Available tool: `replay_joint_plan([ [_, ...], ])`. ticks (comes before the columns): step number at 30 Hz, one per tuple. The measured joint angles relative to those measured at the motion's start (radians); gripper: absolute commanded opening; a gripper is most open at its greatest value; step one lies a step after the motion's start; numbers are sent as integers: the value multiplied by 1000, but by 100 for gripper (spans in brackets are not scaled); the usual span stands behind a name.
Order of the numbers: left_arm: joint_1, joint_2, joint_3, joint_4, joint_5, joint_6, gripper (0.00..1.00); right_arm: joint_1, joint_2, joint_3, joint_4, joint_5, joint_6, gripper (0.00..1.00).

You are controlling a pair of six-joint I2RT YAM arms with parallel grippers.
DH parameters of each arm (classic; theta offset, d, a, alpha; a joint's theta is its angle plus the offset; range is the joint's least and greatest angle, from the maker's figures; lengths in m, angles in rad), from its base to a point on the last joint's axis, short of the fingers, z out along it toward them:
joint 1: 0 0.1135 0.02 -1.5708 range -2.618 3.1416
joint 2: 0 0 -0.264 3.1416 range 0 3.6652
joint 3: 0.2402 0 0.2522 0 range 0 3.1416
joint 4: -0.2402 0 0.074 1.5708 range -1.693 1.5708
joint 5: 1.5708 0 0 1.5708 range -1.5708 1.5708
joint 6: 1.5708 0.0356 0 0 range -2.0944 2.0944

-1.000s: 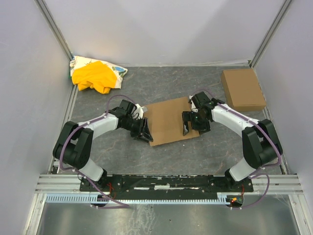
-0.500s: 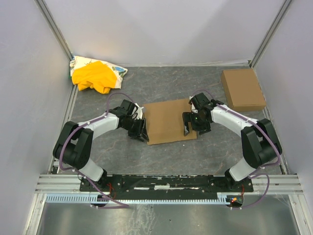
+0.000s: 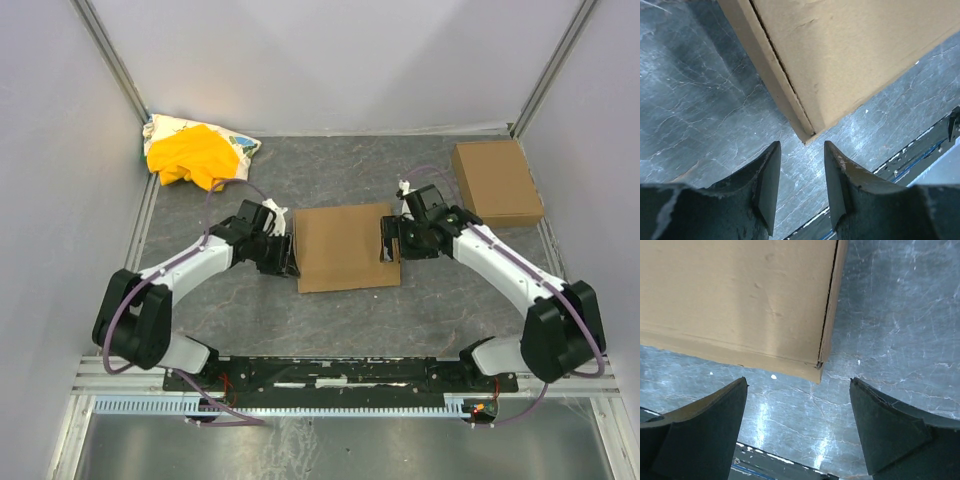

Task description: Fold the paper box

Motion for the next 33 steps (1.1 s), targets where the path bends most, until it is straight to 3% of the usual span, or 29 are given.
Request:
replay_joint_plan([
  [5,0,-104,-29,29,-23,1,46,0,-99,-28,55,8,-2,89],
  [7,0,-158,-52,51,-23,-2,43,0,-122,-32,74,16,0,83],
  [8,0,-193,-71,69,-23,-10,42,0,-125,-29,87,20,2,75],
  [9,0,-232,-92,89,-22,-24,39,0,-118,-13,92,27,3,56],
  [10,0,-263,-109,108,-22,-39,34,0,-95,16,92,36,3,29],
  [11,0,-298,-129,130,-21,-61,25,0,-58,60,90,42,-3,8],
  [12,0,-327,-146,152,-21,-81,14,0,-12,112,88,43,-9,2],
  [13,0,-346,-158,166,-21,-98,5,-2,64,200,77,43,-6,2],
  [14,-2,-365,-171,185,-21,-119,3,-4,163,319,74,41,-3,2],
  [19,-41,-412,-214,237,-26,-190,3,-18,552,759,73,16,-18,5],
  [25,-218,-367,-212,232,-115,-229,4,-29,941,1234,-98,-7,-42,8],
  [33,-277,-280,-204,187,-270,-247,7,-37,1040,1293,-229,-8,-72,9],
])
